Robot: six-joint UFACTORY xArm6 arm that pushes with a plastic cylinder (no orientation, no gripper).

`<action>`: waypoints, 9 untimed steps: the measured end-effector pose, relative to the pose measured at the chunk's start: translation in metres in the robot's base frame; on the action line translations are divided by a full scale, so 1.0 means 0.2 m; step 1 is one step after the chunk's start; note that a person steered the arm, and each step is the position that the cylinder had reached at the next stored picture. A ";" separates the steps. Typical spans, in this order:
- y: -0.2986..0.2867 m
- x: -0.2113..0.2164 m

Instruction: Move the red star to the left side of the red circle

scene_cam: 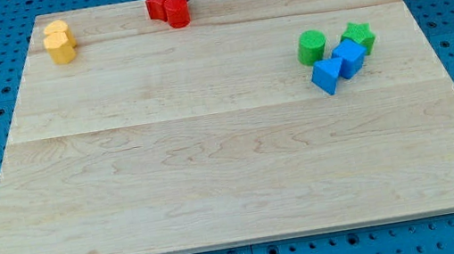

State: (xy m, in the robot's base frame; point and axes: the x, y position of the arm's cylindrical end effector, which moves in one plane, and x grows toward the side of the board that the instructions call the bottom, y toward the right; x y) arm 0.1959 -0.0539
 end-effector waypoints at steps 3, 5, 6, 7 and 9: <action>-0.08 -0.01; -0.23 -0.02; -0.32 -0.02; -0.43 -0.01; -0.70 -0.01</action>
State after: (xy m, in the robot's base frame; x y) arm 0.1935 -0.1930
